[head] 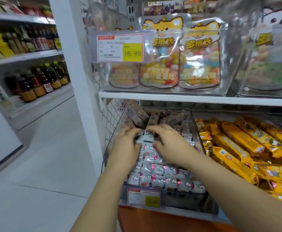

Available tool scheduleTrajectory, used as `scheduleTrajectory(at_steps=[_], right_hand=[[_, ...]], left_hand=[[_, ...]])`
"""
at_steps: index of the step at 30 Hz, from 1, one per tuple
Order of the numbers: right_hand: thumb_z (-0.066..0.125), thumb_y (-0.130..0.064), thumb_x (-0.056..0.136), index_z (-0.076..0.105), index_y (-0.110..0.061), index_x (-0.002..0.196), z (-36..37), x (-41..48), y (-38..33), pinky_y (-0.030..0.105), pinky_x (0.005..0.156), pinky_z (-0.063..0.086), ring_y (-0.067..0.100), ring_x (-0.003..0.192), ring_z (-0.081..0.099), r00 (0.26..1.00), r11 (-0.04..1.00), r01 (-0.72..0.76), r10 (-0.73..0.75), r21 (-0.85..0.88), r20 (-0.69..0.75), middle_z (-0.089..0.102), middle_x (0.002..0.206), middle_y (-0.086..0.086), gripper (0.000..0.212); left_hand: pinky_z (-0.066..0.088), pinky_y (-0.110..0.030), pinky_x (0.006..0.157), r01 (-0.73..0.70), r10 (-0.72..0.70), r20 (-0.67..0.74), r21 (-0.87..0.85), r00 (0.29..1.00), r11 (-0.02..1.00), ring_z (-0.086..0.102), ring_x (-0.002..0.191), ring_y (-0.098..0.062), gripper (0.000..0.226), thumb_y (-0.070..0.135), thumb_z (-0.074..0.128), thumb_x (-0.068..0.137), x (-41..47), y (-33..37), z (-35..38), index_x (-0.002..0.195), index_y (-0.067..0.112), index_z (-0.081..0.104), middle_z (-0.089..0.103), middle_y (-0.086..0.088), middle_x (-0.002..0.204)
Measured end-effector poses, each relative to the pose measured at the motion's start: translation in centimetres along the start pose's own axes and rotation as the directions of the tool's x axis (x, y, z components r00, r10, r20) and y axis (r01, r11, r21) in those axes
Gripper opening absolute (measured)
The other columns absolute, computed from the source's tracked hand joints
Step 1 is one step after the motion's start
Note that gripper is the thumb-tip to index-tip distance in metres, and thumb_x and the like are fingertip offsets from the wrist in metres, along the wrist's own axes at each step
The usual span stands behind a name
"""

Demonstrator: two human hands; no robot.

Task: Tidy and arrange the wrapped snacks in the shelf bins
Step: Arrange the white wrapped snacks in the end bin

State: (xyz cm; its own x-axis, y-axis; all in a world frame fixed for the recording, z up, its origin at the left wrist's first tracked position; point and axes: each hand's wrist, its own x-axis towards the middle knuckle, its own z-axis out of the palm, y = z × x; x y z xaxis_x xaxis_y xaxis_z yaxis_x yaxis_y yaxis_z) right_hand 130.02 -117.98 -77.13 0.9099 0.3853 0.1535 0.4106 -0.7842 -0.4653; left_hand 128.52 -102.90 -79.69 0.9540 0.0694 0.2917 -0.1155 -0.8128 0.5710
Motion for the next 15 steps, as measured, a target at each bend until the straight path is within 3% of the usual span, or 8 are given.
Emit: scheduleTrajectory(at_steps=[4,8,12,15], right_hand=[[0.038,-0.025,0.099,0.035,-0.038,0.141,0.6,2.4,-0.5,0.037,0.101,0.041,0.032,0.120,0.048,1.000,0.996,-0.028,0.027,-0.080,-0.005,0.029,0.144,0.007,0.043],[0.037,-0.023,0.098,0.051,-0.027,0.131,1.1,4.1,-0.3,0.035,0.095,0.044,0.031,0.110,0.053,0.996,0.984,-0.028,0.043,-0.175,0.083,0.035,0.138,0.010,0.036],[0.043,-0.030,0.097,0.060,-0.022,0.117,-0.5,3.0,-0.2,0.032,0.085,0.048,0.021,0.099,0.060,0.994,0.996,-0.031,0.022,-0.080,-0.107,0.062,0.117,0.003,0.027],[0.048,-0.032,0.096,0.063,-0.027,0.111,-2.2,0.9,0.3,0.034,0.080,0.051,0.016,0.085,0.063,0.984,0.998,-0.003,-0.007,-0.056,-0.181,0.068,0.103,-0.005,0.022]], left_hand=[[0.030,-0.028,0.106,-0.002,0.002,0.058,0.004,0.998,1.000,0.035,0.134,-0.018,0.048,0.013,0.051,0.095,0.0,-0.2,-0.1,0.140,0.028,0.042,0.023,0.002,0.153],[0.031,-0.028,0.105,-0.020,0.019,0.085,0.013,0.996,1.000,0.036,0.133,-0.019,0.046,0.013,0.046,0.097,0.3,-0.8,-0.6,0.140,0.029,0.041,0.019,0.002,0.154],[0.034,-0.025,0.101,-0.025,0.028,0.064,-0.041,0.998,0.999,0.046,0.123,-0.016,0.036,0.014,0.051,0.095,0.3,-1.2,-0.7,0.131,0.023,0.051,0.031,0.003,0.146],[0.042,-0.026,0.091,-0.022,0.021,-0.010,-0.054,1.000,0.998,0.054,0.107,-0.015,0.026,0.019,0.057,0.093,0.4,-0.9,-0.6,0.119,0.020,0.055,0.041,0.004,0.134]])
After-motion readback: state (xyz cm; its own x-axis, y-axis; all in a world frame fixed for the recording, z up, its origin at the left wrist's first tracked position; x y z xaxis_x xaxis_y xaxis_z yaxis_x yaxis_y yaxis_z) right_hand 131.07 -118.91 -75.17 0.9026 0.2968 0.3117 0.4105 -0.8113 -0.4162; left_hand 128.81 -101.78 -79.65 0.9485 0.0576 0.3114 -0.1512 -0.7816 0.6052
